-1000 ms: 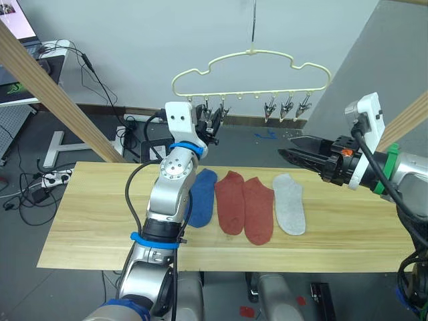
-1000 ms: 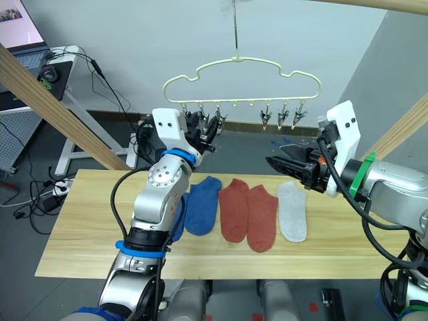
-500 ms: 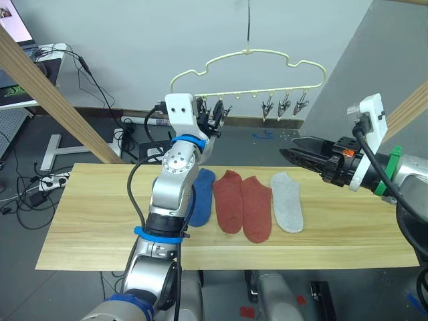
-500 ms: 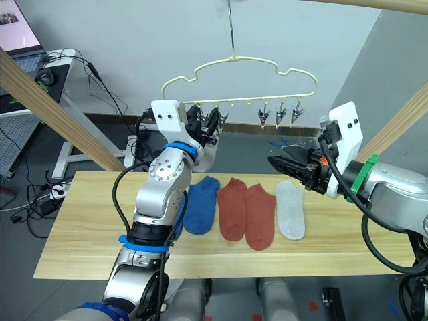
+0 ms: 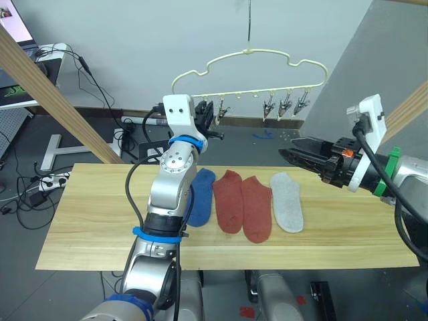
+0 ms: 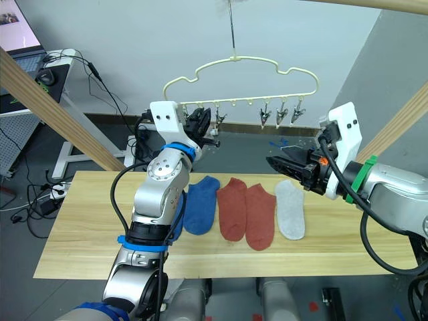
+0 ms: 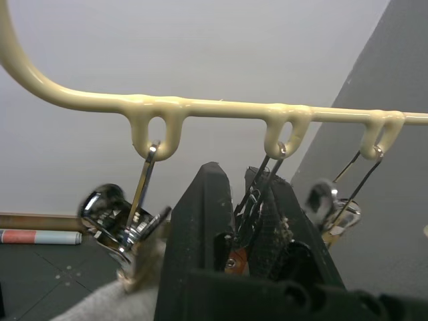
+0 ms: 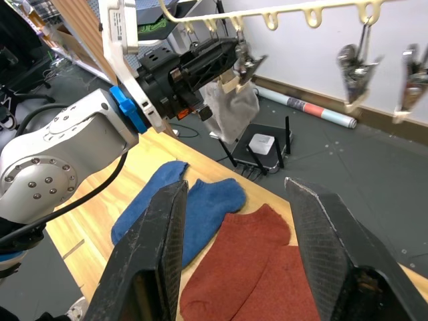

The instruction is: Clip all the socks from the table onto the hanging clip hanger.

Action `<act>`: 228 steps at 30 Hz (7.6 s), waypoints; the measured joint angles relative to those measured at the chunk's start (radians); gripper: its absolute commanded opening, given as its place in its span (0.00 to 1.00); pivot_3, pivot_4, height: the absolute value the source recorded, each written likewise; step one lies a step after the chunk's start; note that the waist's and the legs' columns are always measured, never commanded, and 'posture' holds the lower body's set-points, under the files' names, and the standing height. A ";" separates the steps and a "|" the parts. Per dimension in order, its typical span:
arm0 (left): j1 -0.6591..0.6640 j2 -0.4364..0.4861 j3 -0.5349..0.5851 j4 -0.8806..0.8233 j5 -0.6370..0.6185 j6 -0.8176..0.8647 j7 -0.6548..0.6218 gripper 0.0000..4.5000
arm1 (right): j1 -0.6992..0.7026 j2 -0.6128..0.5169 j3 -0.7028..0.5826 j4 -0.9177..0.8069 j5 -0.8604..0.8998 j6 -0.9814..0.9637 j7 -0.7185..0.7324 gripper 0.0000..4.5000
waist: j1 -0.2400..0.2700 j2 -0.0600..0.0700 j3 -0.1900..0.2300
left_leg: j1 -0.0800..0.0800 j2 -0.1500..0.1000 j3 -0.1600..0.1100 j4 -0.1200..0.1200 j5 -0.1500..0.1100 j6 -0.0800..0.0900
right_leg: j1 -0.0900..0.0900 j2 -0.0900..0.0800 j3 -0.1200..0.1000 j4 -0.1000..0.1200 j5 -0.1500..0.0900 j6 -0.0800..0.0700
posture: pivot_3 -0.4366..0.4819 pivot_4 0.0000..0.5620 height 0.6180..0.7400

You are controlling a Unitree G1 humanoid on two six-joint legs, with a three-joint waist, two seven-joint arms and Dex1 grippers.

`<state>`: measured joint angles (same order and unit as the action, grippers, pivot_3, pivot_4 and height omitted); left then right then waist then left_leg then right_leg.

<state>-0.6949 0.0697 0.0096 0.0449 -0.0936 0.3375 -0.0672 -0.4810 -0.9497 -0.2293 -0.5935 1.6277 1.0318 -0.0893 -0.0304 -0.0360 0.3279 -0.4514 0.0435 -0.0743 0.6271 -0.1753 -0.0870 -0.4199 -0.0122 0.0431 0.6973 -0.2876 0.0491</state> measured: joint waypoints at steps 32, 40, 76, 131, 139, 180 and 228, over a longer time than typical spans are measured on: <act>-0.211 0.061 0.416 -0.039 -0.689 0.852 -0.006 0.06 | -0.023 0.103 0.564 0.380 -0.931 -0.026 0.278 0.99 | 0.001 0.000 0.000 | 0.000 0.001 -0.001 0.000 0.000 0.000 | 0.000 0.001 -0.001 0.000 0.000 0.000 | 0.50 0.56 1.00; -0.237 0.058 0.482 -0.020 -0.765 0.922 0.069 0.06 | -0.067 0.212 0.608 0.586 -1.179 -0.129 0.412 0.99 | 0.003 0.000 0.000 | 0.000 0.001 -0.001 0.000 0.000 0.000 | 0.000 0.001 0.000 0.000 0.000 0.000 | 0.53 0.58 1.00; -0.242 0.106 0.468 -0.031 -0.774 0.942 0.076 0.06 | -0.128 0.425 0.500 0.916 -1.523 -0.280 0.615 0.11 | 0.026 0.000 0.000 | 0.003 0.001 -0.001 0.000 0.000 0.000 | 0.002 0.001 0.000 0.000 0.002 0.002 | 0.58 0.57 1.00; -0.273 0.123 0.469 0.061 -0.811 0.919 0.078 0.06 | -0.400 0.832 0.253 0.491 -1.176 0.219 0.520 0.02 | 0.023 0.000 0.000 | 0.002 0.001 -0.001 -0.004 0.000 -0.001 | -0.001 0.001 -0.001 -0.001 0.002 0.002 | 0.57 0.54 1.00; -0.266 0.122 0.468 0.043 -0.811 0.919 0.078 0.06 | -0.447 0.833 0.253 0.524 -1.176 0.200 0.521 0.02 | 0.023 0.000 0.000 | 0.002 0.001 -0.001 -0.005 0.000 -0.001 | -0.001 0.001 -0.001 -0.001 0.002 0.002 | 0.57 0.54 1.00; -0.026 0.404 0.276 -0.357 -0.906 1.010 -0.188 0.61 | -0.337 0.733 0.267 0.395 -1.127 0.265 0.526 0.55 | 0.031 0.000 0.000 | 0.001 0.002 0.000 -0.018 0.002 -0.004 | -0.002 -0.001 -0.002 -0.013 0.002 0.002 | 0.62 0.52 1.00; 0.252 0.120 -0.157 -0.258 -0.042 -0.021 -0.201 0.61 | -0.047 0.207 -0.308 -0.111 -0.295 0.337 0.393 0.55 | 0.024 0.001 -0.001 | 0.000 0.001 0.000 -0.013 0.002 0.000 | 0.000 0.000 -0.002 -0.012 0.003 0.000 | 0.46 0.48 1.00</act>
<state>-0.4433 0.1901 -0.1470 -0.2136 -0.1353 0.3164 -0.2682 -0.5280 -0.7427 -0.5377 -0.7044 1.3326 1.3692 0.3033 -0.0060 -0.0355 0.3273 -0.4510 0.0442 -0.0739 0.6136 -0.1734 -0.0874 -0.4200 -0.0126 0.0414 0.6851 -0.2842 0.0490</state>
